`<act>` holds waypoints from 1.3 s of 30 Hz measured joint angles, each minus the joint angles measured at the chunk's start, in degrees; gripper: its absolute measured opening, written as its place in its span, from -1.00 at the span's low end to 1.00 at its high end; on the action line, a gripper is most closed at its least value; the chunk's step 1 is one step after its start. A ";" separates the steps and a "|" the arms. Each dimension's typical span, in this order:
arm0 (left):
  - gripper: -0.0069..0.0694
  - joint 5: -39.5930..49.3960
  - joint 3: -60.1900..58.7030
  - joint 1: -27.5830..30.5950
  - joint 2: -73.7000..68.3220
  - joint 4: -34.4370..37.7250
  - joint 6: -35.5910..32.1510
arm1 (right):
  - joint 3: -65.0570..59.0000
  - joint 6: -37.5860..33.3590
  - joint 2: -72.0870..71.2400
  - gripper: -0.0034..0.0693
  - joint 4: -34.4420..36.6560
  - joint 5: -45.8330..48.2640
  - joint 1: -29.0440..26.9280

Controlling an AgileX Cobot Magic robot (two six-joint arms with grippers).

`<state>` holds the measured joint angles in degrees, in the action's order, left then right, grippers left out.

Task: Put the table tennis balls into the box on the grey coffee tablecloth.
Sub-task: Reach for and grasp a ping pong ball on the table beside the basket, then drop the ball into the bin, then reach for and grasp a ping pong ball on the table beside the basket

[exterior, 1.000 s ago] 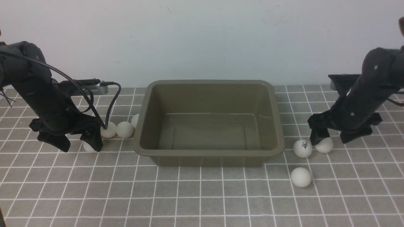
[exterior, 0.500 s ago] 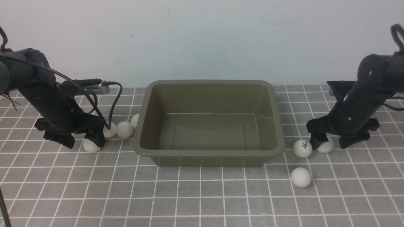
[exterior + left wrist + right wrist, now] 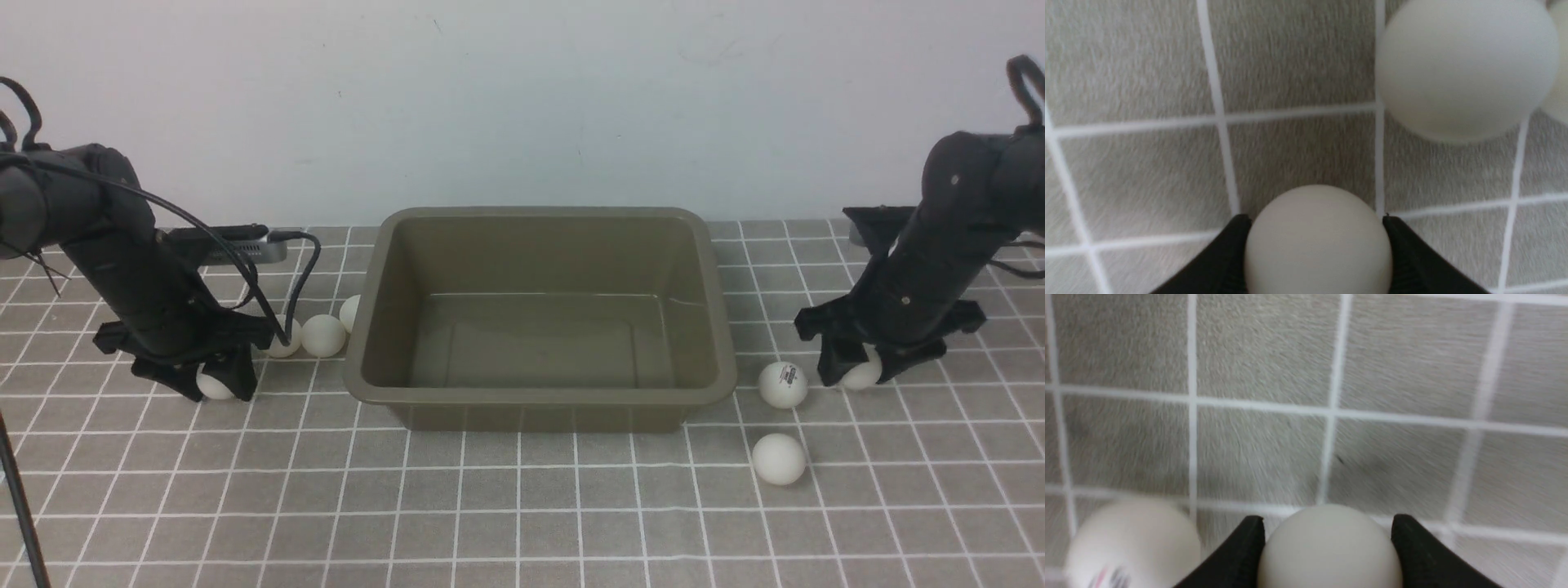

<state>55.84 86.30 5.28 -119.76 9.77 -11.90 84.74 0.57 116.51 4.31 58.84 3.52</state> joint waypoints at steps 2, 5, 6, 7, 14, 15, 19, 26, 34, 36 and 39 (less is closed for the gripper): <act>0.09 2.03 1.40 0.13 2.72 -0.53 0.76 | 1.93 0.13 -2.71 0.08 0.41 3.08 0.18; 0.09 3.95 3.12 -0.54 7.26 1.26 1.03 | 4.53 0.14 -7.01 0.08 3.23 5.12 1.57; 0.09 3.95 3.65 -1.23 8.54 2.35 0.74 | 5.41 0.08 -8.11 0.08 4.36 5.06 2.43; 0.09 3.90 4.09 -2.79 9.99 4.27 0.17 | 6.18 -0.08 -9.13 0.08 5.69 4.58 3.83; 0.09 -0.45 4.74 -16.39 9.05 12.17 -4.44 | 8.29 -3.95 -6.13 0.08 8.55 -3.12 15.47; 0.09 -1.55 4.74 -18.57 8.10 12.18 -5.05 | 8.29 -4.04 -5.00 0.08 8.64 -3.66 16.55; 0.10 -4.44 4.74 -22.29 5.33 12.06 -5.11 | 8.24 -3.98 -2.14 0.34 8.76 -4.16 18.56; 0.87 4.59 14.36 -22.21 3.28 1.36 -0.18 | 9.41 -1.38 -6.22 0.84 1.99 1.02 18.17; -0.47 13.89 24.82 -10.93 3.82 -9.77 7.44 | 6.62 2.71 -21.52 -0.23 -5.77 11.22 10.01; -0.70 14.43 24.82 -6.88 3.16 -7.39 5.82 | 1.56 3.94 -25.21 -0.63 -4.81 11.42 7.06; -0.81 14.55 24.82 -2.23 0.76 -0.23 0.50 | -9.39 6.07 -28.58 -0.88 -1.53 8.86 5.24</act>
<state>70.38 111.12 3.05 -119.00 9.54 -11.39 75.34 6.64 87.93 2.78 67.71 8.76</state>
